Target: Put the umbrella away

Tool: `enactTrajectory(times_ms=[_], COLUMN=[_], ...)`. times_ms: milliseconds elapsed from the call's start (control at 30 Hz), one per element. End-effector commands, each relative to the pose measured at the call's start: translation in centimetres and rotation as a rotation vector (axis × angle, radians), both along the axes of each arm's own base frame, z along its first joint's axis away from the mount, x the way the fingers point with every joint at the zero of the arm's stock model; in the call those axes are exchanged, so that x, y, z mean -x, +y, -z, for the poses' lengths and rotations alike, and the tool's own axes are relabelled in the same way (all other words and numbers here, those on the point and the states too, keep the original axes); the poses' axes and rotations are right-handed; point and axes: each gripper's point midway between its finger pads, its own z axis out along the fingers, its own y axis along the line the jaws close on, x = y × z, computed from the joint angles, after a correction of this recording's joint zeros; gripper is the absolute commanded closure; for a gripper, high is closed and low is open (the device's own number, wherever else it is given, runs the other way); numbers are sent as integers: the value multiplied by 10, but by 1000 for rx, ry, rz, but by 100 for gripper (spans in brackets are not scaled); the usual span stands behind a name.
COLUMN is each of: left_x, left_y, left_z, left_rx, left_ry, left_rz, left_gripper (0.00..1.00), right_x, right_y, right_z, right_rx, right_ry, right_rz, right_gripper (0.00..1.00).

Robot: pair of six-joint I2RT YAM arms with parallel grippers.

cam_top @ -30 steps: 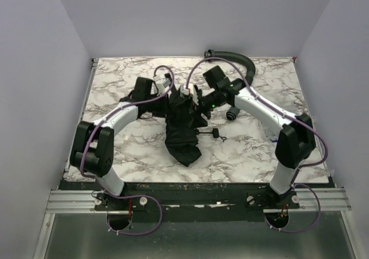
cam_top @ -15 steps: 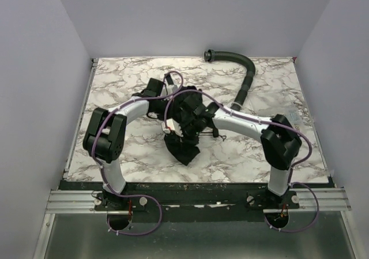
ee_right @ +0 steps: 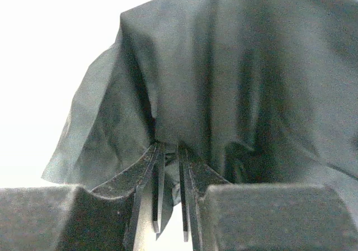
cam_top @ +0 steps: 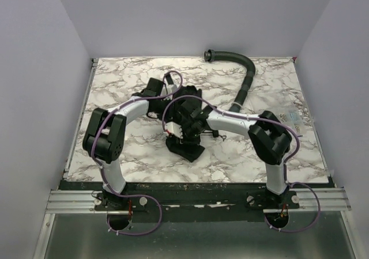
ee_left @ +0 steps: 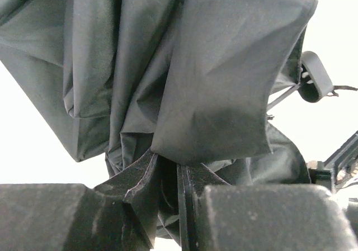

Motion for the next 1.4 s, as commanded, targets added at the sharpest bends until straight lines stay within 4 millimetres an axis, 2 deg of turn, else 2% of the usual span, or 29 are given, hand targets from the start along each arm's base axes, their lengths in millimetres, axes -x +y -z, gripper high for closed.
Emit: enactTrajectory(times_ms=[0,33,100,200,233,300,333,367,433,533,667,767,833,1000,1100,1133,1167,1200,1267,1367], left_x=[3,2,0,-3,-4,-5,-6,-7,-11,-20,-16,-7,0,23,40,47,55,65,83,113], left_y=[-6,-9,-16,-23,-25,-25,-24,-20,-7,29,80,105,113,127,131,129,126,122,112,93], left_z=[-27,-39,-63,-100,-110,-129,-136,-140,-144,-145,-141,-152,-168,-209,-218,-223,-221,-227,-225,-222], left_rx=[50,79,145,235,259,292,300,298,276,257,269,231,197,133,106,109,114,127,142,127], left_ry=[-32,-58,-103,-177,-204,-249,-271,-287,-330,-379,-427,-542,-637,-868,-991,-1056,-1097,-1169,-1284,-1485], left_rz=[-17,-18,-20,-27,-25,-29,-33,-44,-96,-236,-406,-476,-469,-419,-373,-338,-299,-257,-145,70], left_gripper=[78,76,71,65,63,63,63,63,63,58,55,52,52,29,19,18,18,18,17,18], right_x=[72,89,106,111,108,95,79,64,30,-18,-38,-56,-61,-52,-54,-52,-50,-47,-42,-36], right_y=[-20,-25,-20,-9,-3,7,18,26,36,44,44,36,31,28,23,22,22,21,16,7], right_z=[-28,-50,-99,-155,-166,-175,-176,-170,-158,-141,-118,-89,-65,-19,6,12,18,24,35,49], right_rx=[-25,-51,-146,-263,-294,-327,-340,-344,-343,-335,-293,-213,-160,-108,-61,-53,-50,-43,-15,24], right_ry=[312,378,442,416,388,307,242,180,20,-166,-257,-340,-358,-285,-272,-260,-246,-233,-204,-138], right_rz=[-322,-382,-435,-466,-456,-414,-340,-266,-147,21,10,0,-7,-29,-19,-23,-29,-42,-75,-113], right_gripper=[67,61,52,38,31,23,12,0,0,0,0,0,0,0,0,1,2,5,11,32])
